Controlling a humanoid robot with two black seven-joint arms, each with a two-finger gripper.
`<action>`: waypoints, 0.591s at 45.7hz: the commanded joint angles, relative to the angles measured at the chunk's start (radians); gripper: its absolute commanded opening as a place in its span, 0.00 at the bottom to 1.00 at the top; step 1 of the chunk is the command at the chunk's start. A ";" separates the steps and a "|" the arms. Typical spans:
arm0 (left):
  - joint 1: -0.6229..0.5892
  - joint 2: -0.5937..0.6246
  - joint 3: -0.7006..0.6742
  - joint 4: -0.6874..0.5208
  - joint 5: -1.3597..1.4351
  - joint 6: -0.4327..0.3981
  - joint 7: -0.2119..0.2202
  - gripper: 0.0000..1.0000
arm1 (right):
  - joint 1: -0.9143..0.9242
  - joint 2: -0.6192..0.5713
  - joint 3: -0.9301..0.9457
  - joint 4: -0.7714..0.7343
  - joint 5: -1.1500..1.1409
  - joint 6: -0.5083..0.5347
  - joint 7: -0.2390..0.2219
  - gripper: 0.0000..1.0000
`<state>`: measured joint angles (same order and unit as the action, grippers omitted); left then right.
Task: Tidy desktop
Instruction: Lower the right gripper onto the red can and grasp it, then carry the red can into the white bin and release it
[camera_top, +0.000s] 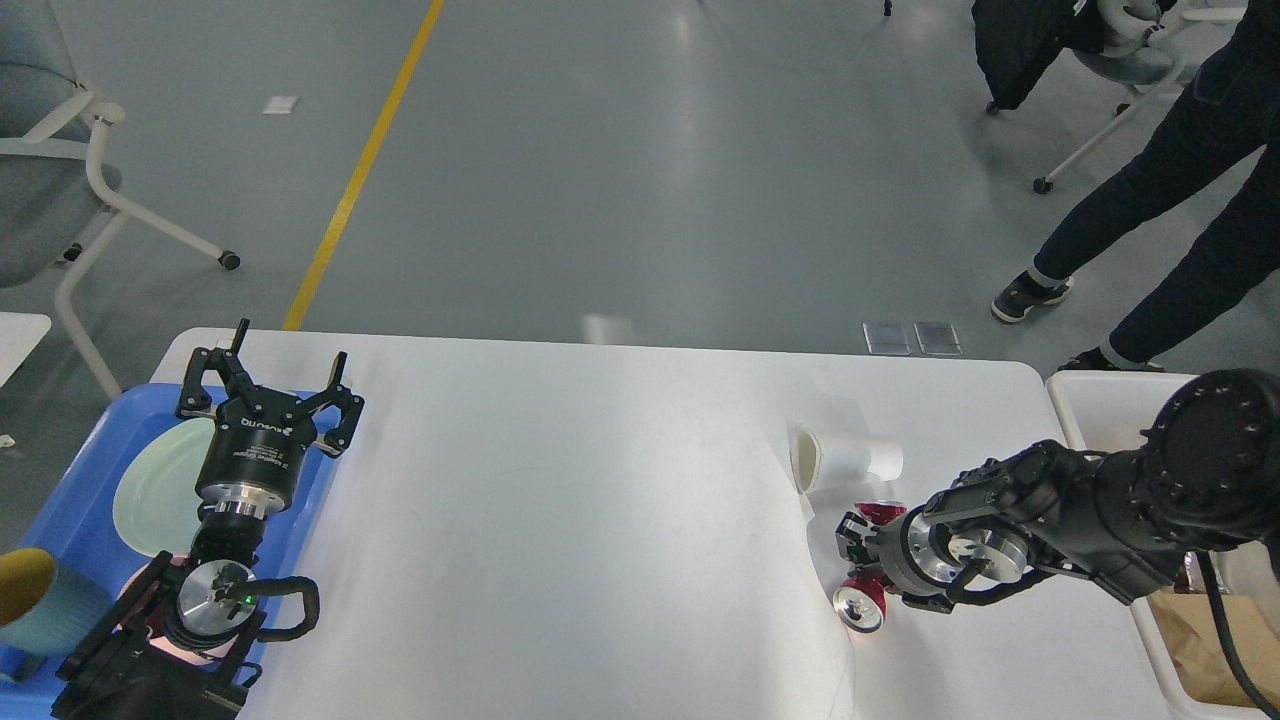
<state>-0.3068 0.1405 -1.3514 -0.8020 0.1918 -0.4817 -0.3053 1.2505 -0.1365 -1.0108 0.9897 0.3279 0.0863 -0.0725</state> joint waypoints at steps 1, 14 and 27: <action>0.000 -0.001 0.000 0.000 0.000 0.000 0.000 0.96 | 0.004 0.000 0.000 0.000 -0.001 0.000 -0.004 0.00; 0.000 -0.001 0.000 0.000 0.000 0.000 0.000 0.96 | 0.052 -0.003 -0.014 0.046 -0.018 0.015 -0.058 0.00; 0.000 -0.001 0.000 0.000 0.000 0.000 0.000 0.96 | 0.370 -0.075 -0.127 0.374 -0.202 0.078 -0.110 0.00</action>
<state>-0.3067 0.1397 -1.3514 -0.8021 0.1920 -0.4817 -0.3053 1.4418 -0.1781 -1.0668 1.2039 0.1632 0.1203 -0.1840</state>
